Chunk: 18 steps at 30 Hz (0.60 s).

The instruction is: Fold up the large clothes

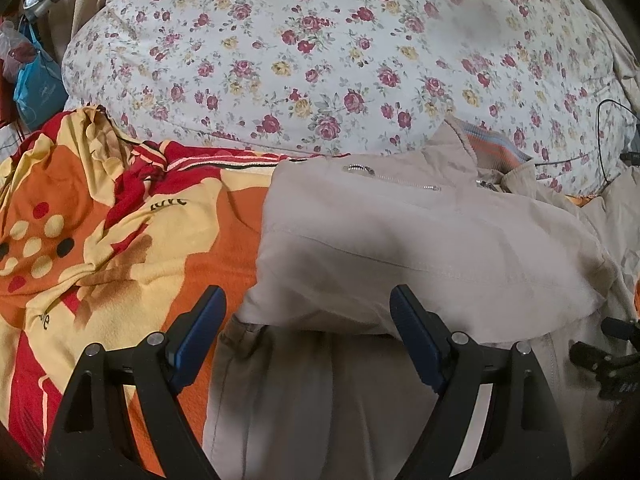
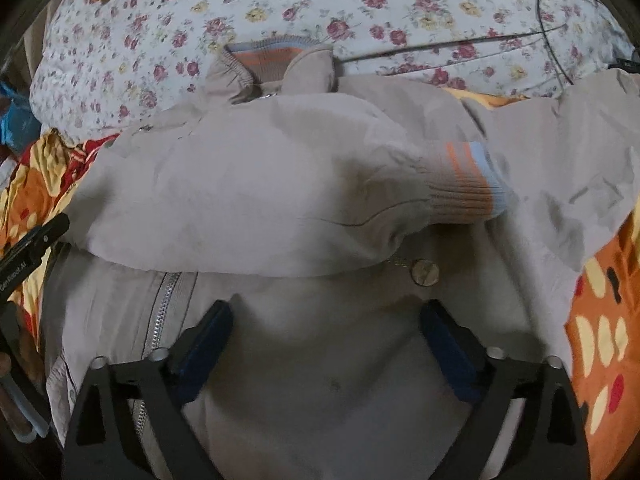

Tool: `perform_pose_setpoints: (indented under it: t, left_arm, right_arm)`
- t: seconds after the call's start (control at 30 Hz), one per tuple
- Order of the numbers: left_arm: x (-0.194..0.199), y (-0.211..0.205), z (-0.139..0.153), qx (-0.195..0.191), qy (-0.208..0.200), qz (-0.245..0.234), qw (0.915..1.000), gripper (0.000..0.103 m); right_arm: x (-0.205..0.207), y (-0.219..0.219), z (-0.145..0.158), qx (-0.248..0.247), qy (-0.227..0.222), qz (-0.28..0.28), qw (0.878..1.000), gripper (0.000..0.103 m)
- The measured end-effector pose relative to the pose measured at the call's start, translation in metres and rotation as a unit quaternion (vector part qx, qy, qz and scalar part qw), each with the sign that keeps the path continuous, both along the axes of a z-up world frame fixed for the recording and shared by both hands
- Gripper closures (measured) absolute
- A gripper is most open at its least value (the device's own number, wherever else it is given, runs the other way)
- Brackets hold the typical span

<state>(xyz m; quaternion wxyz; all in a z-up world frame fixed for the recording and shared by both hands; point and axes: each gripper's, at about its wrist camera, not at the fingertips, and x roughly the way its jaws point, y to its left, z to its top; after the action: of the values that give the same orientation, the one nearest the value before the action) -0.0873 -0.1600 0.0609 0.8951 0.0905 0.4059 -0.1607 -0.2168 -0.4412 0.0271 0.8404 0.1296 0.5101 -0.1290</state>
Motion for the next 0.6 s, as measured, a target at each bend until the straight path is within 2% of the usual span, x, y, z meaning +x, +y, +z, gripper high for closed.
perform_pose_setpoints:
  t: [0.07,0.17,0.47,0.6]
  left_arm:
    - [0.000,0.000,-0.001,0.002,0.001,0.000,1.0000,0.019]
    - [0.000,0.000,-0.003,0.003,0.004,0.001,1.0000,0.019]
    - [0.000,0.000,-0.003,0.002,0.004,0.000,1.0000,0.019]
    - [-0.002,-0.001,0.000,-0.001,-0.002,-0.004,1.0000,0.019]
  right_arm:
    - [0.000,0.004,0.001,-0.013,-0.001,0.003,1.000,0.001]
    - [-0.001,0.001,0.000,0.001,-0.003,-0.002,1.000,0.000]
    - [0.001,0.002,0.001,-0.004,-0.007,0.006,1.000,0.000]
    - [-0.002,0.005,0.014,-0.009,-0.025,0.003,1.000,0.001]
